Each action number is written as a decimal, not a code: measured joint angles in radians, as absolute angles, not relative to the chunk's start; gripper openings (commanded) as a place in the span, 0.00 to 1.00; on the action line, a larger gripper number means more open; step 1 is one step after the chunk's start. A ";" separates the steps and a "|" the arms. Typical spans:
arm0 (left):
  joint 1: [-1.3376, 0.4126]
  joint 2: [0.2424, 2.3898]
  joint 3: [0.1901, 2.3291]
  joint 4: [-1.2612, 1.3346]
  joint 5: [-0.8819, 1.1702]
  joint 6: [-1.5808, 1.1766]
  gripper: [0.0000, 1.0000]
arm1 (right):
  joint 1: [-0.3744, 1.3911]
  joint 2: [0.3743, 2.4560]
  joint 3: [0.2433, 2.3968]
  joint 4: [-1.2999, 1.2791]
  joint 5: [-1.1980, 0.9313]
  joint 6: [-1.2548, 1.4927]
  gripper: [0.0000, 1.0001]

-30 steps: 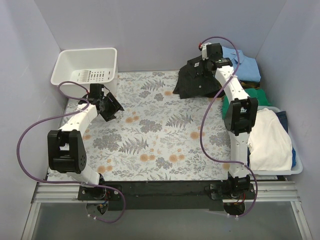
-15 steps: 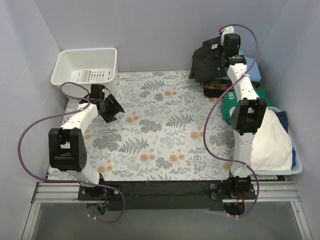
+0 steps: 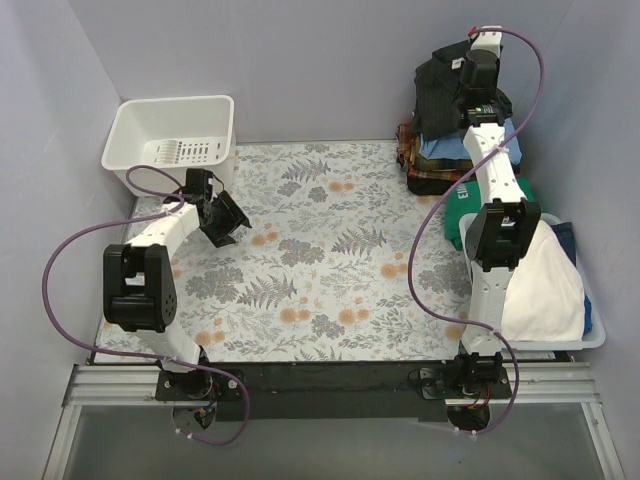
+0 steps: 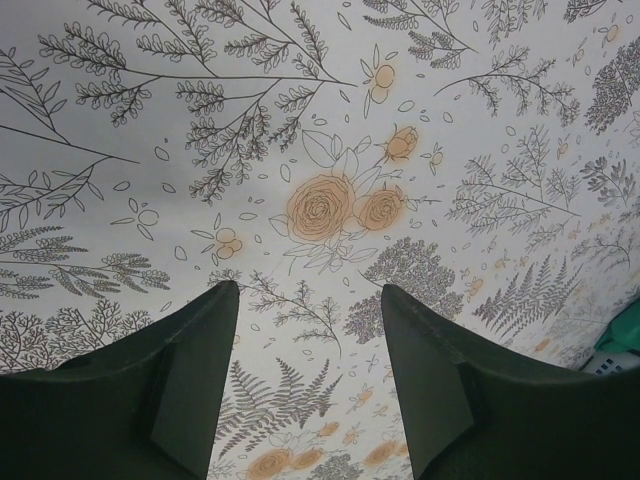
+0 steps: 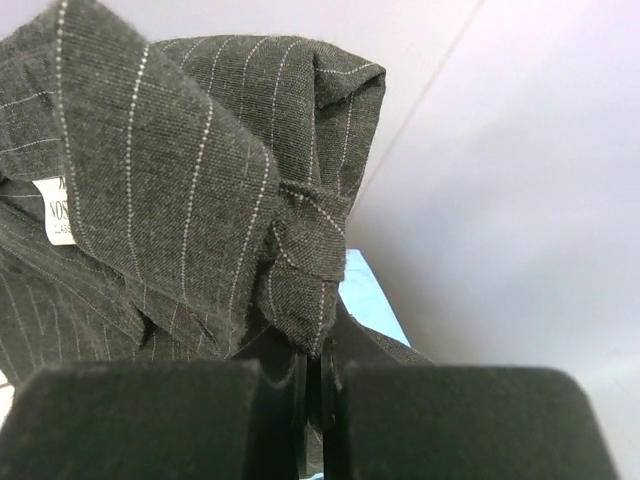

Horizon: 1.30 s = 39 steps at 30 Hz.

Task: Fold and stack the long sleeve shirts
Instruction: Neatly place the folded shirt to the corner

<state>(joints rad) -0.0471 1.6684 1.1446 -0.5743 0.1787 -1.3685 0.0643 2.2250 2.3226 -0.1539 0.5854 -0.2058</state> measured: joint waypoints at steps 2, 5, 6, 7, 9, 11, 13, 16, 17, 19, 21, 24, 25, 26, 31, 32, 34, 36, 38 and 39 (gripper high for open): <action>-0.047 1.672 1.148 -0.576 0.181 -1.369 0.58 | 0.062 2.227 2.322 -0.152 0.603 -0.195 0.01; -0.047 1.681 1.157 -0.576 0.184 -1.368 0.58 | 0.056 2.240 2.320 -0.145 0.630 -0.183 0.01; -0.047 1.682 1.159 -0.576 0.185 -1.368 0.58 | 0.053 2.247 2.319 -0.140 0.640 -0.181 0.02; -0.047 1.682 1.161 -0.577 0.186 -1.368 0.58 | 0.051 2.256 2.316 -0.132 0.650 -0.179 0.04; -0.047 1.682 1.165 -0.577 0.188 -1.368 0.58 | 0.045 2.278 2.308 -0.123 0.663 -0.174 0.09; -0.047 1.684 1.171 -0.578 0.188 -1.368 0.58 | 0.039 2.303 2.304 -0.119 0.678 -0.164 0.13; -0.047 1.689 1.179 -0.581 0.189 -1.368 0.58 | 0.031 2.325 2.290 -0.117 0.691 -0.157 0.18; -0.048 1.703 1.189 -0.584 0.189 -1.368 0.58 | 0.018 2.350 2.278 -0.112 0.716 -0.145 0.35; -0.048 1.707 1.190 -0.584 0.189 -1.368 0.59 | 0.015 2.357 2.276 -0.110 0.725 -0.134 0.38; -0.048 1.718 1.192 -0.585 0.190 -1.368 0.59 | -0.002 2.365 2.276 -0.111 0.737 -0.120 0.53; -0.049 1.727 1.195 -0.588 0.191 -1.368 0.59 | -0.013 2.368 2.281 -0.129 0.739 -0.094 0.63; -0.050 1.732 1.197 -0.596 0.191 -1.367 0.60 | -0.036 2.376 2.311 -0.170 0.738 -0.027 0.76; -0.050 1.734 1.201 -0.599 0.192 -1.365 0.60 | -0.043 2.376 2.315 -0.179 0.739 -0.010 0.78; -0.050 1.735 1.206 -0.601 0.192 -1.365 0.61 | -0.049 2.376 2.317 -0.182 0.739 0.006 0.80; -0.055 1.748 1.230 -0.600 0.194 -1.355 0.63 | -0.069 2.376 2.317 -0.185 0.741 0.043 0.86; -0.056 1.748 1.233 -0.600 0.195 -1.352 0.64 | -0.068 2.376 2.317 -0.184 0.738 0.046 0.86; -0.059 1.748 1.238 -0.599 0.195 -1.345 0.66 | -0.058 2.376 2.315 -0.180 0.733 0.046 0.86; -0.063 1.748 1.240 -0.595 0.195 -1.335 0.69 | -0.042 2.372 2.310 -0.175 0.726 0.041 0.87; -0.065 1.748 1.240 -0.592 0.195 -1.321 0.73 | -0.015 2.363 2.298 -0.171 0.720 0.028 0.87; -0.067 1.748 1.240 -0.590 0.195 -1.314 0.76 | 0.002 2.354 2.288 -0.170 0.717 0.024 0.87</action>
